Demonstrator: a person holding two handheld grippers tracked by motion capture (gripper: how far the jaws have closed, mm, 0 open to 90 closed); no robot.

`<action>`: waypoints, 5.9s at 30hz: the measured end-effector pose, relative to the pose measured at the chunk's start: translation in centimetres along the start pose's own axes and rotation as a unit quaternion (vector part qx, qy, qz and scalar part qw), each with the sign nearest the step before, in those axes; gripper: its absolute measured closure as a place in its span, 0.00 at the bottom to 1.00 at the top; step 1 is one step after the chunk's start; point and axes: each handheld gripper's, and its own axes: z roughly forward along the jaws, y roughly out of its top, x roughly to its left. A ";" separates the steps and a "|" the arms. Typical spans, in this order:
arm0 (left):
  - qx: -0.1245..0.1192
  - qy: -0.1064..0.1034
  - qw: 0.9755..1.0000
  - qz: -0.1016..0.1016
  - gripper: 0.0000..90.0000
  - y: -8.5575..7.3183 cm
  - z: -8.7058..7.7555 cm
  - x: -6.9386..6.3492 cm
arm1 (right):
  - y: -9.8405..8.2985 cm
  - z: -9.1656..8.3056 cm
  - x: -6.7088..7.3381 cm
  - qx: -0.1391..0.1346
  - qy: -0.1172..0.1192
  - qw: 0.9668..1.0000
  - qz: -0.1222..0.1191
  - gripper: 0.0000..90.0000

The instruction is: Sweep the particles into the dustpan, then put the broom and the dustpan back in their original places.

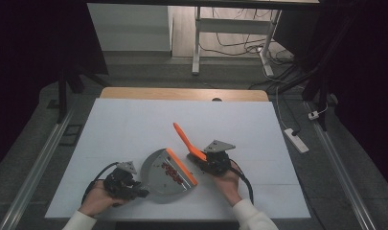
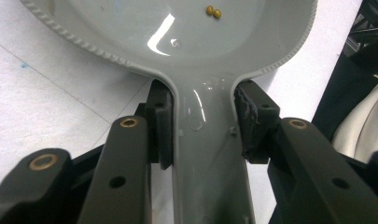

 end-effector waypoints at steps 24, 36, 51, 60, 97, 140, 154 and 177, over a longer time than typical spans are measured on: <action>0.000 0.000 1.000 0.000 0.68 0.0 0.0 0.0 | 1.5 -0.4 2.5 -0.048 0.085 0.995 0.024 0.79; -0.002 0.002 1.000 0.002 0.68 0.0 0.0 0.0 | 1.2 -1.7 -0.5 -0.059 0.036 0.997 0.043 0.79; -0.028 0.010 1.000 0.006 0.68 0.0 -0.3 -0.4 | 0.9 -2.6 -1.2 -0.055 0.025 0.998 0.029 0.79; -0.052 0.030 0.998 -0.018 0.68 0.0 -0.8 -0.3 | 0.9 -3.5 -1.5 -0.059 0.024 0.998 0.022 0.79; -0.166 0.108 0.971 -0.132 0.68 -1.3 -2.6 0.1 | -2.5 -9.6 -4.9 -0.039 -0.012 0.998 0.044 0.79; -0.199 0.167 0.935 -0.243 0.68 -3.2 -2.7 0.4 | -3.5 -9.5 -7.2 0.005 0.041 0.990 0.134 0.78; -0.185 0.196 0.919 -0.287 0.68 -2.6 -1.8 1.0 | -4.0 -9.0 -7.7 0.020 0.034 0.988 0.146 0.78; -0.153 0.204 0.917 -0.306 0.53 -2.7 -1.0 1.7 | -4.8 -8.3 -9.1 0.044 -0.044 0.991 0.115 0.65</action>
